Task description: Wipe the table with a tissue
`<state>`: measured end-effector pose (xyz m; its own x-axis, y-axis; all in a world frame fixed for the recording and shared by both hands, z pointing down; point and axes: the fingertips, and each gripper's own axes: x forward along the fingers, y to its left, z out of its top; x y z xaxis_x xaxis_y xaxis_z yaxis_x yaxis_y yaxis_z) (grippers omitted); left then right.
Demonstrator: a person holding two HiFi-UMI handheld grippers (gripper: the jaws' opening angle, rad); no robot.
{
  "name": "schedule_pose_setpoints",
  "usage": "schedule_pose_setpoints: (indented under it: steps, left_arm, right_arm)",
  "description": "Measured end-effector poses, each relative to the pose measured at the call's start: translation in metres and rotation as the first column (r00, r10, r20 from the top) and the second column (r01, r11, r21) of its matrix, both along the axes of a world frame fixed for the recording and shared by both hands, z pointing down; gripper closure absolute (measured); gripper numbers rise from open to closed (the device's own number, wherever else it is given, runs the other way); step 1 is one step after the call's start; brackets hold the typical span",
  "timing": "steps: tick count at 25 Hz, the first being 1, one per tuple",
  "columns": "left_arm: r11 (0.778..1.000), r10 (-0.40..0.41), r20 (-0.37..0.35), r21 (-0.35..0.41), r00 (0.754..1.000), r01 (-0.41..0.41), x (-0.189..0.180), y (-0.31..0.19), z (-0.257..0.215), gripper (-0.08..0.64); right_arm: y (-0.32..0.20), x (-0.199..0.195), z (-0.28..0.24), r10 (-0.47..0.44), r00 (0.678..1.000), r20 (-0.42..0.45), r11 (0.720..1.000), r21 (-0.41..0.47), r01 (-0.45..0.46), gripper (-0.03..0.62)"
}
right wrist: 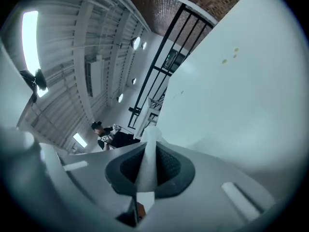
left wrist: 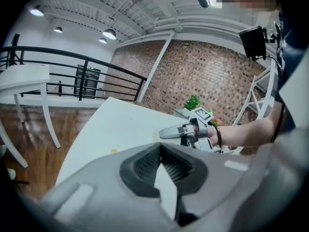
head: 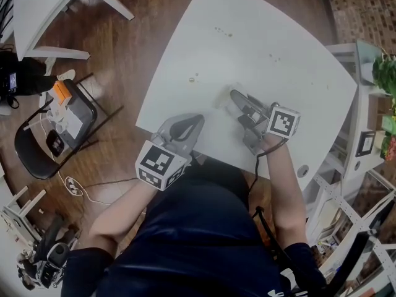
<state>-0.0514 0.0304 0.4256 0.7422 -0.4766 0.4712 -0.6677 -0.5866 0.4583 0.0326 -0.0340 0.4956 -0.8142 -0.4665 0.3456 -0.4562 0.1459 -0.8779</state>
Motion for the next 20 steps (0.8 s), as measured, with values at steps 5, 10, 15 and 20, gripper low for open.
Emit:
schedule_pose_setpoints:
  steps: [5,10,15,20]
  left_arm:
    - [1.000,-0.003,0.010,0.000,1.000,0.003,-0.003,0.000,0.001,0.557]
    - [1.000,-0.009,0.013,0.001,1.000,0.009,-0.003,-0.002,0.000,0.557]
    - [1.000,-0.001,0.008,0.002,1.000,0.001,-0.001,-0.002,-0.001,0.558]
    - [1.000,-0.007,0.013,-0.003,1.000,0.007,-0.006,0.000,0.000,0.557]
  right_arm:
    - [0.013,0.022,0.047,-0.101,0.934,-0.342,0.993,-0.097,0.071,0.580]
    - [0.014,0.063,0.065,-0.135,0.775,-0.617,0.991,-0.092,0.100,0.580]
    - [0.005,0.075,0.067,-0.143,0.593,-0.792,0.981,-0.035,0.190,0.580]
    - [-0.005,0.059,0.067,-0.104,0.570,-0.815,0.979,0.016,0.203,0.580]
